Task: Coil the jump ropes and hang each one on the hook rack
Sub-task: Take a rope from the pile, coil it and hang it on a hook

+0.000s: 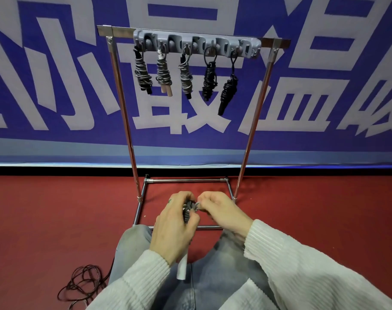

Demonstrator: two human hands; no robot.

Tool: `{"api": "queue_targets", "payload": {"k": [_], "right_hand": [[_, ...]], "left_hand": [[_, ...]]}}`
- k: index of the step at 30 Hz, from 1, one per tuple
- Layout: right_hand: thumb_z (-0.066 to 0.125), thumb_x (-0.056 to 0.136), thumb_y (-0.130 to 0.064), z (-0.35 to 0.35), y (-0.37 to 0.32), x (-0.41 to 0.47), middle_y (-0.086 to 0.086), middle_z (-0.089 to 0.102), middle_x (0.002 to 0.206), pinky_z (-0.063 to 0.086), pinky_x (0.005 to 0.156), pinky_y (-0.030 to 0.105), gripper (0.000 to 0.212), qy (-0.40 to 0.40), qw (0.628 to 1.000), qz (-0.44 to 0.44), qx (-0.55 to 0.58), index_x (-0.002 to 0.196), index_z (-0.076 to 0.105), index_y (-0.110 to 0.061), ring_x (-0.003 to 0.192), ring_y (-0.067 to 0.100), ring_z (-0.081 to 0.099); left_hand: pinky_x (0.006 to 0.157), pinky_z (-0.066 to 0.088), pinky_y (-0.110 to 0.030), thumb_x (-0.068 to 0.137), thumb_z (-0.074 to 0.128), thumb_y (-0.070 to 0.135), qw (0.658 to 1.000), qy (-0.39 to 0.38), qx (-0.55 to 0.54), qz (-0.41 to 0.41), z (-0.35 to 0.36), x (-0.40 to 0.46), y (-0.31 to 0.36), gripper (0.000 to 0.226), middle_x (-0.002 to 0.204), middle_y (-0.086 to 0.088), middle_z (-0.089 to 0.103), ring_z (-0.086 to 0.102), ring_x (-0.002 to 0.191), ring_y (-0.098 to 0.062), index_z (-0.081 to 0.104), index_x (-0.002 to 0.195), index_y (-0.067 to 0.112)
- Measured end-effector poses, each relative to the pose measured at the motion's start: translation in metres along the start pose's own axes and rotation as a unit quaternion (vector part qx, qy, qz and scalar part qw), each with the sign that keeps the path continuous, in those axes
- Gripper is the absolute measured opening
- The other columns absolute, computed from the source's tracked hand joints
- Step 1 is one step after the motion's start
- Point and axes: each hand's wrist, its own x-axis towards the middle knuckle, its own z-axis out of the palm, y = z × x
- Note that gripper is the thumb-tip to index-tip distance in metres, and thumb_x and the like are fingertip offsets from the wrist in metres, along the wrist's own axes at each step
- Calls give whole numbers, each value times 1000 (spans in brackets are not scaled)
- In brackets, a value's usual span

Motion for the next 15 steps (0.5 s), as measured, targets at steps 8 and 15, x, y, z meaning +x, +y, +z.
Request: {"api": "queue_targets", "payload": {"k": [8, 15], "right_hand": [[55, 94, -5, 23, 4, -4, -4, 44, 58, 34, 49, 16, 30, 36, 976, 49, 211, 68, 63, -17, 51, 7, 38], [52, 94, -6, 33, 0, 3, -3, 41, 59, 39, 57, 25, 15, 43, 932, 83, 349, 82, 59, -9, 56, 10, 43]], "left_hand": [[65, 49, -28, 95, 54, 16, 983, -100, -98, -115, 5, 3, -4, 16, 77, 6, 63, 57, 63, -4, 49, 89, 30], [59, 47, -30, 95, 43, 9, 961, -89, -196, -176, 12, 15, 2, 26, 97, -11, 55, 53, 70, -15, 53, 83, 31]]}}
